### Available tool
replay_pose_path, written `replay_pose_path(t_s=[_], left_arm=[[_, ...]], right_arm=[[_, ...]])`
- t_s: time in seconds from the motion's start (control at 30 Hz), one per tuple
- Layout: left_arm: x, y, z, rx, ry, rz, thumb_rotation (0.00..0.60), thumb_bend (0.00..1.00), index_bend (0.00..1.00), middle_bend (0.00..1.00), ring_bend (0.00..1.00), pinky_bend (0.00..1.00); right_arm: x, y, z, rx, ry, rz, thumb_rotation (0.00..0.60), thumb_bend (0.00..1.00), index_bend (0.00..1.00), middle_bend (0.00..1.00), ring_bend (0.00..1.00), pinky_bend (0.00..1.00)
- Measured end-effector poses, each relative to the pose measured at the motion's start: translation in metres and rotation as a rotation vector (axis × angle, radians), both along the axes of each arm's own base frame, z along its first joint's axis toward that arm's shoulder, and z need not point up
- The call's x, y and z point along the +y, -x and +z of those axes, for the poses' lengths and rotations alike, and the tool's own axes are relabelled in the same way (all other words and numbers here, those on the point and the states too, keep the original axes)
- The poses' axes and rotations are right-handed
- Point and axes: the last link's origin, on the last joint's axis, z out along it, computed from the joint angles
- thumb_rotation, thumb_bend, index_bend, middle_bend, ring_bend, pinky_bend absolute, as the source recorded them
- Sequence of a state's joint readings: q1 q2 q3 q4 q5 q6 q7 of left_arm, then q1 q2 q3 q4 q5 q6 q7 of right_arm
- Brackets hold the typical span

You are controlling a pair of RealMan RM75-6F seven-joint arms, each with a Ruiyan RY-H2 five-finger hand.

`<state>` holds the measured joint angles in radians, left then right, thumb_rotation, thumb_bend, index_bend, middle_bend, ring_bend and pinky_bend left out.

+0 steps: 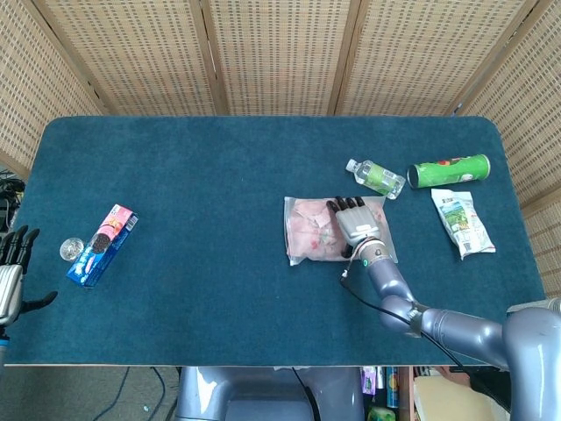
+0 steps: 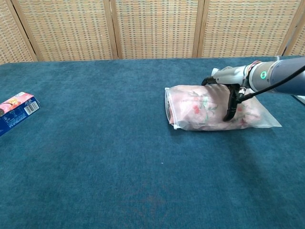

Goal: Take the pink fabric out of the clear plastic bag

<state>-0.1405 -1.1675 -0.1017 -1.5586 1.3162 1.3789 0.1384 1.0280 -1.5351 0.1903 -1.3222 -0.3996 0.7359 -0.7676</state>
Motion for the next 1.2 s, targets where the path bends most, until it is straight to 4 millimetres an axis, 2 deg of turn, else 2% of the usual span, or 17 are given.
replay_pose_path(t_s=[0.17, 0.23, 0.3, 0.37, 0.43, 0.5, 0.53, 0.6, 0.93, 1.07, 1.2], left_arm=[[0.001, 0.001, -0.001, 0.003, 0.0, 0.007, 0.6, 0.06, 0.0, 0.0, 0.0, 0.0], [0.002, 0.002, -0.001, 0.003, 0.0, 0.01, 0.6, 0.06, 0.0, 0.0, 0.0, 0.0], [0.002, 0.002, -0.001, 0.003, -0.001, 0.013, 0.6, 0.06, 0.0, 0.0, 0.0, 0.0], [0.003, 0.003, -0.001, 0.004, 0.0, 0.015, 0.6, 0.06, 0.0, 0.0, 0.0, 0.0], [0.003, 0.003, -0.001, 0.005, 0.001, 0.014, 0.6, 0.06, 0.0, 0.0, 0.0, 0.0], [0.003, 0.003, -0.001, 0.004, 0.001, 0.014, 0.6, 0.06, 0.0, 0.0, 0.0, 0.0], [0.003, 0.003, -0.001, 0.004, 0.001, 0.013, 0.6, 0.06, 0.0, 0.0, 0.0, 0.0], [0.003, 0.003, -0.002, 0.003, 0.001, 0.014, 0.6, 0.06, 0.0, 0.0, 0.0, 0.0], [0.016, -0.006, -0.006, -0.016, 0.019, -0.019, 0.6, 0.06, 0.0, 0.0, 0.0, 0.0], [0.036, -0.022, -0.005, -0.03, 0.04, -0.077, 0.6, 0.06, 0.0, 0.0, 0.0, 0.0], [0.06, -0.043, -0.002, -0.044, 0.069, -0.148, 0.6, 0.06, 0.07, 0.0, 0.0, 0.0]], right_arm=[[-0.004, 0.004, -0.006, 0.019, 0.005, 0.003, 0.6, 0.0, 0.0, 0.02, 0.0, 0.0], [-0.006, 0.005, -0.008, 0.026, 0.016, 0.011, 0.6, 0.0, 0.05, 0.13, 0.08, 0.11], [-0.008, 0.006, -0.009, 0.031, 0.028, 0.022, 0.6, 0.01, 0.19, 0.29, 0.22, 0.27], [-0.01, 0.009, -0.01, 0.043, 0.036, 0.034, 0.6, 0.14, 0.38, 0.45, 0.38, 0.44], [-0.011, 0.013, -0.011, 0.058, 0.041, 0.038, 0.6, 0.47, 0.55, 0.59, 0.53, 0.6], [-0.011, 0.014, -0.012, 0.057, 0.05, 0.043, 0.6, 0.71, 0.64, 0.65, 0.6, 0.69], [-0.011, 0.014, -0.012, 0.052, 0.056, 0.047, 0.6, 0.78, 0.66, 0.67, 0.62, 0.71], [-0.01, 0.013, -0.012, 0.03, 0.066, 0.058, 0.6, 0.85, 0.68, 0.69, 0.64, 0.73], [0.005, 0.003, 0.0, -0.162, 0.078, 0.161, 0.6, 0.89, 0.68, 0.69, 0.64, 0.73], [0.012, -0.01, 0.008, -0.256, 0.069, 0.209, 0.6, 0.89, 0.68, 0.69, 0.65, 0.73], [0.014, -0.03, 0.013, -0.32, 0.063, 0.259, 0.6, 0.89, 0.68, 0.69, 0.64, 0.73]])
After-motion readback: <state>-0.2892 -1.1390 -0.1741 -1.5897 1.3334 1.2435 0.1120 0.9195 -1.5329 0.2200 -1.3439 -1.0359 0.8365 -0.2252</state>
